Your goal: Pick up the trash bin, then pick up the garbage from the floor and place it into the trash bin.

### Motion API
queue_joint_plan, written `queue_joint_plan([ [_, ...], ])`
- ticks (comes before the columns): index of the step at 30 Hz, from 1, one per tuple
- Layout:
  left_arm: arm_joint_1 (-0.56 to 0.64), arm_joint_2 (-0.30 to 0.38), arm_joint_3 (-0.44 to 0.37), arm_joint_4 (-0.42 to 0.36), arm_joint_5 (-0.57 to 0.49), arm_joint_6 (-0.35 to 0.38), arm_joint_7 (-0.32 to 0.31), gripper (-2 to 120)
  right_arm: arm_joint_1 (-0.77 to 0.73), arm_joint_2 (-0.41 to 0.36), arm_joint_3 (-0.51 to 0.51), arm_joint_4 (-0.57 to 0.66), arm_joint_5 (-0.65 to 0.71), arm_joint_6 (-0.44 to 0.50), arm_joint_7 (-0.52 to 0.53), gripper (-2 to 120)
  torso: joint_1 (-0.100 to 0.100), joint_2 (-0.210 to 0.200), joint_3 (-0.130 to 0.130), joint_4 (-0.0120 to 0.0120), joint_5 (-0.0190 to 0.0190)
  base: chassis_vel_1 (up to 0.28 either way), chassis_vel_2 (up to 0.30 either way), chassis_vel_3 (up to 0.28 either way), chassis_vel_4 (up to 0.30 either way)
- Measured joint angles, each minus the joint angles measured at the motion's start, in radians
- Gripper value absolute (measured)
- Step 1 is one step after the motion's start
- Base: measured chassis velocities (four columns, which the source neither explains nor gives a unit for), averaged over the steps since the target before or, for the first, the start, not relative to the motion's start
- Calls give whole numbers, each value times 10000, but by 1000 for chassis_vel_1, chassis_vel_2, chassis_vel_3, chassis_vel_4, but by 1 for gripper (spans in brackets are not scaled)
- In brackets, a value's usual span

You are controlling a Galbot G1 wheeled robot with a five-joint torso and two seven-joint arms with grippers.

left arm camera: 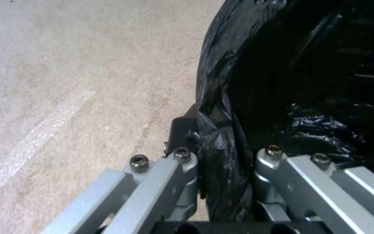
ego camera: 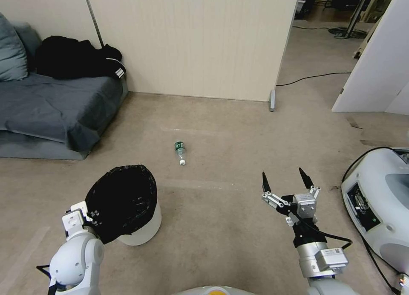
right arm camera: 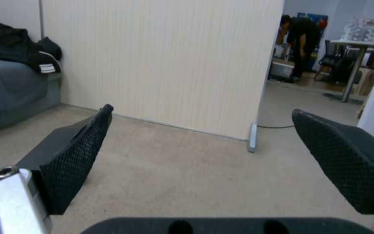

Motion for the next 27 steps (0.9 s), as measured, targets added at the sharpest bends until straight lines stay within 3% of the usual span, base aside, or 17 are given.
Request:
queue_joint_plan([
  [8, 208, 6, 341, -831, -75, 35, -15, 7, 52, 0, -118, 126, -415, -31, 399, 100, 1, -3, 5, -4, -34, 0, 0, 0, 0],
  [19, 543, 70, 910, -2993, -43, 56, -120, 2, 105, 0, -279, 52, -534, 500, 617, 100, 1, -3, 4, -3, -14, 0, 0, 0, 0],
  [27, 1083, 180, 1220, -3966, 234, 50, -41, 1, 104, -1, -453, 41, -416, 814, 486, 100, 1, -3, 4, -3, -12, 0, 0, 0, 0],
])
